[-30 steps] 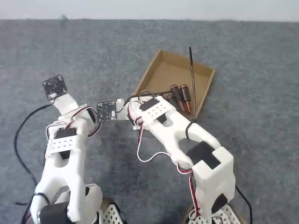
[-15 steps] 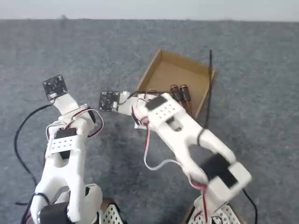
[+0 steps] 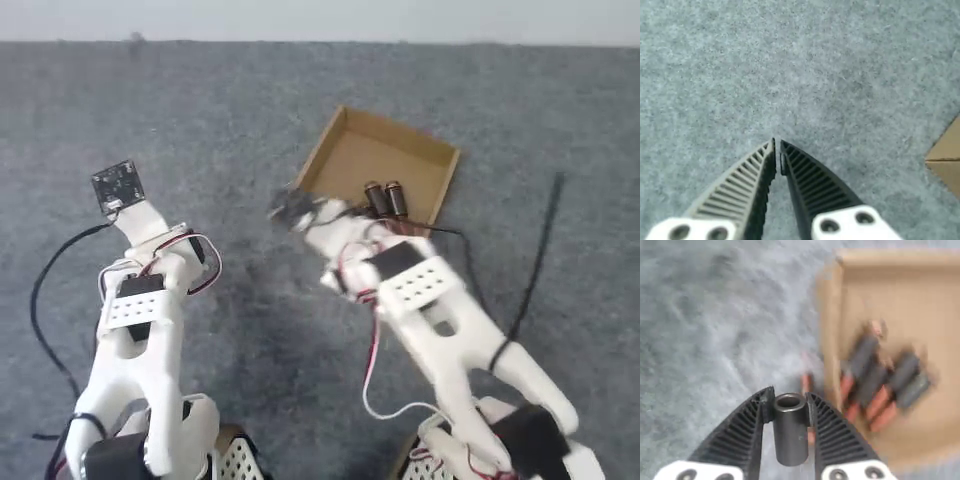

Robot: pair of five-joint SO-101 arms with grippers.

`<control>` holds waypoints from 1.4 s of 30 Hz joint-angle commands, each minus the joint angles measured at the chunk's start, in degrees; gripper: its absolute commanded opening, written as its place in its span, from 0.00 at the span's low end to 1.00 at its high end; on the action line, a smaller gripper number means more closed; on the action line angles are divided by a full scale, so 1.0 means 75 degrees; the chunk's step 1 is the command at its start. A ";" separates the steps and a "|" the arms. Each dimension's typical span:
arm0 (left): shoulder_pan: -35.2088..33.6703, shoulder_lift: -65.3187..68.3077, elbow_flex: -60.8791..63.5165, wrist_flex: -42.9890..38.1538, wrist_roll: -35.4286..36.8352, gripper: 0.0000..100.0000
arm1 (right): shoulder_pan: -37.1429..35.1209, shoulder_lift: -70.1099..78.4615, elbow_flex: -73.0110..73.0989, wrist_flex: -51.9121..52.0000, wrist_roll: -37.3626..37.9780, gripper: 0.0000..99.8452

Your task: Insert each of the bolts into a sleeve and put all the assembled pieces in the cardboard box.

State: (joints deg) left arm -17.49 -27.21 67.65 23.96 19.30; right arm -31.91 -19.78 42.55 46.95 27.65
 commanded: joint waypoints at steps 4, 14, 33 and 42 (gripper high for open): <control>0.0164 0.0000 -0.0358 0.0000 0.0070 0.01 | 0.1975 -0.0627 -0.0082 0.0498 -0.1969 0.01; 0.0703 -0.0070 0.0240 -0.0903 -0.0879 0.01 | 0.4800 -0.0557 0.1430 -0.0193 -0.2649 0.01; 0.2719 -0.0070 -0.1342 0.2649 -0.4700 0.01 | 0.6078 0.0486 0.1465 -0.1178 -0.2895 0.01; 0.5662 0.0000 -0.1987 0.3270 -0.6177 0.01 | 0.6089 0.0510 0.1465 -0.1248 -0.2919 0.01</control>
State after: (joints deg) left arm 19.69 -27.12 56.31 48.04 -22.99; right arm 12.92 -15.74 56.79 38.68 6.20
